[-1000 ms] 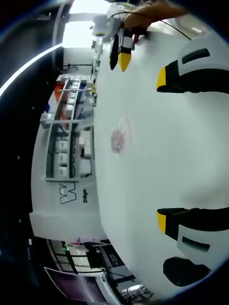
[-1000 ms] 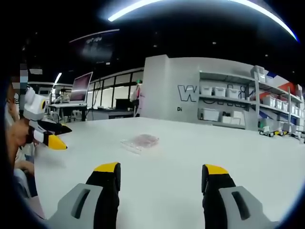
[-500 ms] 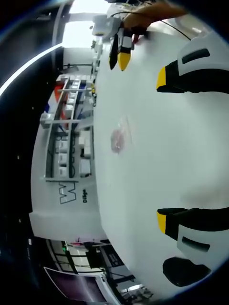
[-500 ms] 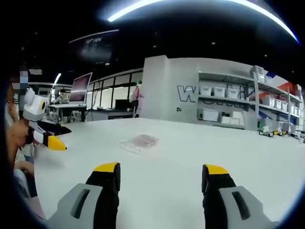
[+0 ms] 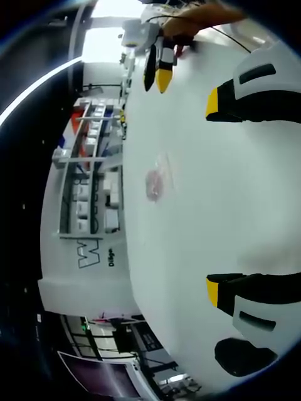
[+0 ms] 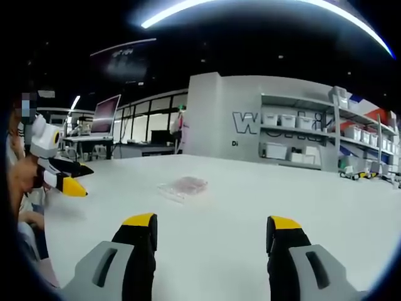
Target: Open the resealable bag by pulling the two sides of the seal apart until the entire bag opening is separated and visibly accessible.
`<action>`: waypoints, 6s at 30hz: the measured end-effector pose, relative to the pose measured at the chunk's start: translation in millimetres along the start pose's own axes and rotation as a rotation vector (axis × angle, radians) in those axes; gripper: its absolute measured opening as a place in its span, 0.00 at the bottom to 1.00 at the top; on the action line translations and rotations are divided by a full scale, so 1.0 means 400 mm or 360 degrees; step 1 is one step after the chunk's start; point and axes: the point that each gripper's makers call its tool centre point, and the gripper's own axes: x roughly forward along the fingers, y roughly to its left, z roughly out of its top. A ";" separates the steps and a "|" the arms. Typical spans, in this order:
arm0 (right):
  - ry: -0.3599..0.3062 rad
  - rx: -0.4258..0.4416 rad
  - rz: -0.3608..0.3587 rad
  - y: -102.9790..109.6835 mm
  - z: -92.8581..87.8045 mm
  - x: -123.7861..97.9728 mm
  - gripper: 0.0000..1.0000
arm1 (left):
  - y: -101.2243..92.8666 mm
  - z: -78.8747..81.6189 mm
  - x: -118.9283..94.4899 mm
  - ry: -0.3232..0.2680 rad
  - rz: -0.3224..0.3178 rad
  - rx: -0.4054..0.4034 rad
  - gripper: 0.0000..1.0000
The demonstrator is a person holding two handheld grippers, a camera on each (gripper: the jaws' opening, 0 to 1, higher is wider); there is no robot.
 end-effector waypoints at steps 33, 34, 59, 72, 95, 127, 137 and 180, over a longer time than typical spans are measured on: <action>-0.0001 0.0015 0.0015 0.002 0.001 0.004 0.68 | 0.002 0.006 0.002 -0.0008 -0.0003 -0.0003 1.00; -0.0001 0.0015 0.0014 0.002 0.001 0.004 0.68 | 0.002 0.006 0.002 -0.0008 -0.0003 -0.0002 1.00; -0.0007 0.0018 0.0011 -0.005 0.002 0.005 0.67 | 0.001 0.004 -0.001 -0.0017 0.0000 -0.0007 1.00; -0.0011 0.0017 0.0009 -0.008 0.002 0.003 0.67 | 0.001 0.000 -0.001 -0.0018 0.0001 -0.0003 1.00; -0.0004 0.0005 0.0009 -0.004 0.007 0.006 0.68 | 0.005 0.004 0.003 -0.0006 0.0004 -0.0003 1.00; -0.0015 -0.0042 0.0039 0.003 0.040 0.040 0.66 | 0.017 0.011 -0.006 -0.0020 0.0019 -0.0003 1.00; -0.0004 -0.0055 0.0086 0.030 0.041 0.068 0.66 | 0.016 0.009 -0.003 0.0000 0.0015 0.0008 1.00; 0.0108 -0.0165 0.0238 0.069 0.019 0.196 0.57 | 0.020 -0.001 0.009 0.0041 -0.0011 0.0028 1.00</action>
